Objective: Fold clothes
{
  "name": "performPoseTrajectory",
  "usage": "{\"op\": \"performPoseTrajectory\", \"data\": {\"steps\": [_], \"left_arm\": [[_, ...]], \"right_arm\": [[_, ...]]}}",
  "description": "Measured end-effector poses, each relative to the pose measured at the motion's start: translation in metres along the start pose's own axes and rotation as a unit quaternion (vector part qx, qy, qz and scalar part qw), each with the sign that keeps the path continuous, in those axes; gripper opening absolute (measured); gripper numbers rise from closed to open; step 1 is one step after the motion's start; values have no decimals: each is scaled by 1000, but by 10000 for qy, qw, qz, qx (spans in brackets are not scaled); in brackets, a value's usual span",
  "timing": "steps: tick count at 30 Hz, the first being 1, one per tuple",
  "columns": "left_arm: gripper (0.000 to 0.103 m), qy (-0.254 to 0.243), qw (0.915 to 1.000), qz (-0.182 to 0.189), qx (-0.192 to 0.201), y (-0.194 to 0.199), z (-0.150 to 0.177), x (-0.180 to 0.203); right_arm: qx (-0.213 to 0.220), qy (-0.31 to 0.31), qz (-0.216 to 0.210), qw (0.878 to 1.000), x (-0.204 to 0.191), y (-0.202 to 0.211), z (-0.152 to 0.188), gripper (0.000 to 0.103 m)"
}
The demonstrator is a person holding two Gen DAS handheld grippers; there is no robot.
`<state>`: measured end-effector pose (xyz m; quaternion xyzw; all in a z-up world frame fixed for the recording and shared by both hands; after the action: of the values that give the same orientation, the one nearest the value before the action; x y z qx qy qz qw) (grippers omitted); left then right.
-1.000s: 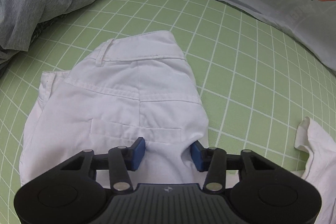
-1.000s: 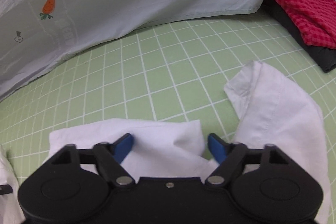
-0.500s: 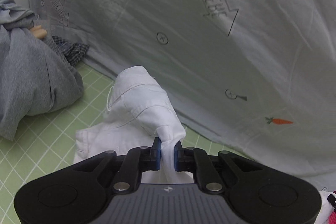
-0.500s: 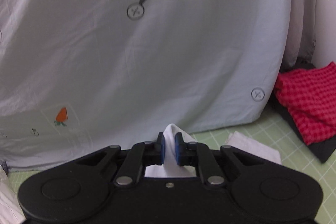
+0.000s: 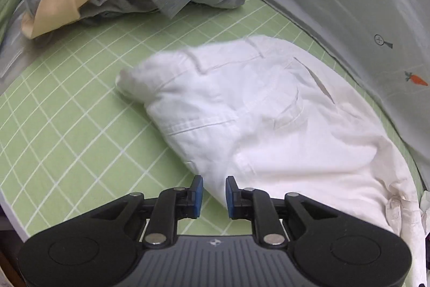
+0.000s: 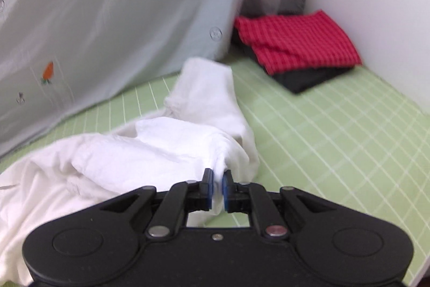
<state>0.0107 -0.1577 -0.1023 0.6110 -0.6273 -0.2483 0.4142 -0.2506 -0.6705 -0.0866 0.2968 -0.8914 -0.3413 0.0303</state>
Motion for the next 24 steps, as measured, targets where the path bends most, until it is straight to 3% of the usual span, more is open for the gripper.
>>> {"op": "performPoseTrajectory", "data": {"steps": [1,2,3,4,5,7,9,10,14,24], "left_arm": [[31,5,10000,-60,1,2,3,-4],[46,1,10000,-82,53,4,2,-5],[63,-21,9998,-66,172,8,-3,-3],[69,-53,9995,-45,313,11,-8,0],[77,-104,9991,-22,416,12,-14,4],[81,-236,9982,22,559,10,-27,14],[87,-302,9977,59,599,1,-40,27],[88,-325,9976,76,604,-4,-47,35],[95,-444,9974,81,560,-34,-70,63],[97,-601,9937,-940,92,-146,-106,74]], "right_arm": [[-118,-52,-13,9999,3,2,10,9],[-147,-59,-35,9999,3,4,14,10],[-121,-32,-24,9999,2,5,15,17],[-55,11,-6,10000,-2,5,11,23],[66,52,-7,10000,-7,5,5,35],[354,69,21,9993,-18,6,-9,53],[581,76,86,9982,-30,2,-25,87],[637,83,133,9978,-35,-4,-31,91],[399,79,437,9982,-53,-39,-41,92],[-644,438,1014,9918,-66,-126,-7,100]]}}
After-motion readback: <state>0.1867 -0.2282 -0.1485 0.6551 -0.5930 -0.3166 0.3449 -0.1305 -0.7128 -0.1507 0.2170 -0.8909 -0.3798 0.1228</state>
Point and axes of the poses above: each gripper's, at about its wrist camera, not at the fingertips, and y roughly against the way its jaws point, x to its right, z to its underside, the point moved 3 cm from there along -y, roughly the way its jaws point, and after that the axes turned 10 degrees about x, right-handed, at the moved point
